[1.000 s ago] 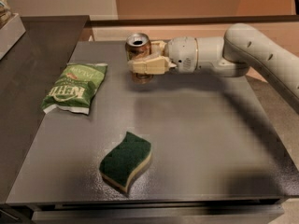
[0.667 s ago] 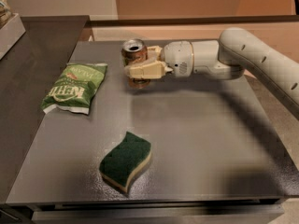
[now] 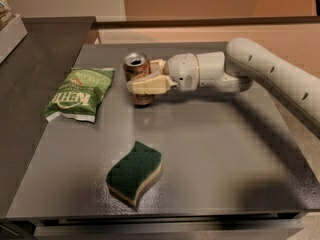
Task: Place orange can upright
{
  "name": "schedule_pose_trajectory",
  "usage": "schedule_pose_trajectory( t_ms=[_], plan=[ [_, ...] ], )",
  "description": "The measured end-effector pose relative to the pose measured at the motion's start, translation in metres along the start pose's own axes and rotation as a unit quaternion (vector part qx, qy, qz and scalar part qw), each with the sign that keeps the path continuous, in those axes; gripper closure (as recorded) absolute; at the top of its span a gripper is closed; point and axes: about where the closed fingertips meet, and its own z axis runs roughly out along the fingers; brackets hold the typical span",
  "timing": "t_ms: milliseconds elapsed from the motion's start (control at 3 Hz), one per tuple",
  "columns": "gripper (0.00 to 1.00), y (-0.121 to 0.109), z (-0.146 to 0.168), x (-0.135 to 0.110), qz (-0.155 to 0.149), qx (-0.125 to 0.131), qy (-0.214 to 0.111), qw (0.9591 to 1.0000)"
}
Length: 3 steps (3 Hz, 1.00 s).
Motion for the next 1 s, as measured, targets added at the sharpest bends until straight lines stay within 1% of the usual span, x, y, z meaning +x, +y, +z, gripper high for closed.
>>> schedule_pose_trajectory(
  t_ms=[333,667,1000],
  plan=[
    [1.0,0.0029,0.0064,0.0047,0.008,-0.003,0.0,1.0],
    [0.82,0.0044,0.0113,0.0073,0.012,-0.002,0.001,0.9999],
    [0.58,0.0061,0.0146,0.0095,0.016,0.0,0.0,0.9999]
  ],
)
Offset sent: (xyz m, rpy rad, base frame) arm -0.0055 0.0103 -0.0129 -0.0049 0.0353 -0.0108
